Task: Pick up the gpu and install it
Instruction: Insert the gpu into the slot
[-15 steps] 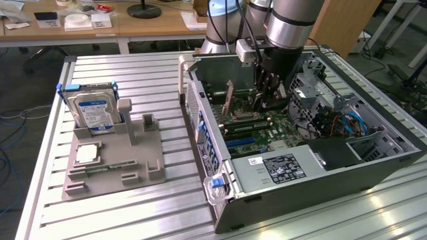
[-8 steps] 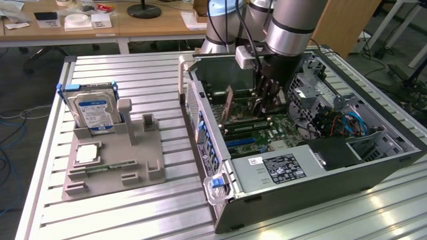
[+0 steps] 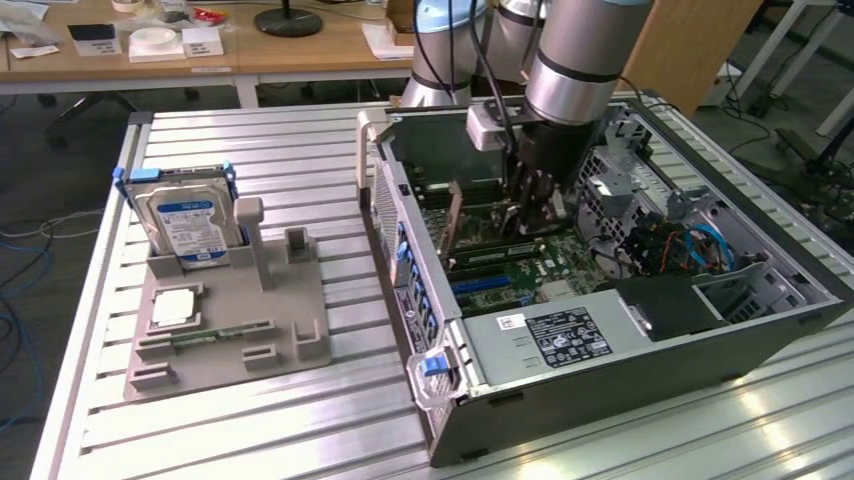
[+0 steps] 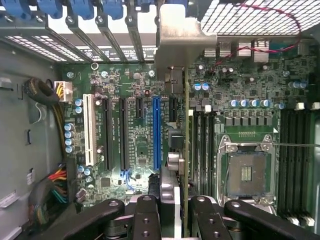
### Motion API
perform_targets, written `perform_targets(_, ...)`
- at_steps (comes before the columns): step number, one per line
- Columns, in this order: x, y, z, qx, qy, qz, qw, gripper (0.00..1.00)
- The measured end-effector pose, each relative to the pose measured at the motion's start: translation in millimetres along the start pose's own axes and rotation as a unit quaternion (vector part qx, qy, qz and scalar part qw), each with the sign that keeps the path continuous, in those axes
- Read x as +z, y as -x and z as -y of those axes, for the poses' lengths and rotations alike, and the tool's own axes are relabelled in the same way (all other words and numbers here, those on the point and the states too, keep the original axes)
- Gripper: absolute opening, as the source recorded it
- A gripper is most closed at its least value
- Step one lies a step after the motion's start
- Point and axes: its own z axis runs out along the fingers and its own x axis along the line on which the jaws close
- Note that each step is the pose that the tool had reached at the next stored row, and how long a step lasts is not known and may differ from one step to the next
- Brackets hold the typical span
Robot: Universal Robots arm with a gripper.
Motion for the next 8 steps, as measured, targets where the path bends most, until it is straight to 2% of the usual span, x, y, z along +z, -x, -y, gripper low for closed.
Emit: perform_targets(8,12.2,-2.9,-7.1,0.000,0.0000,0.0000,1.0000,0.28)
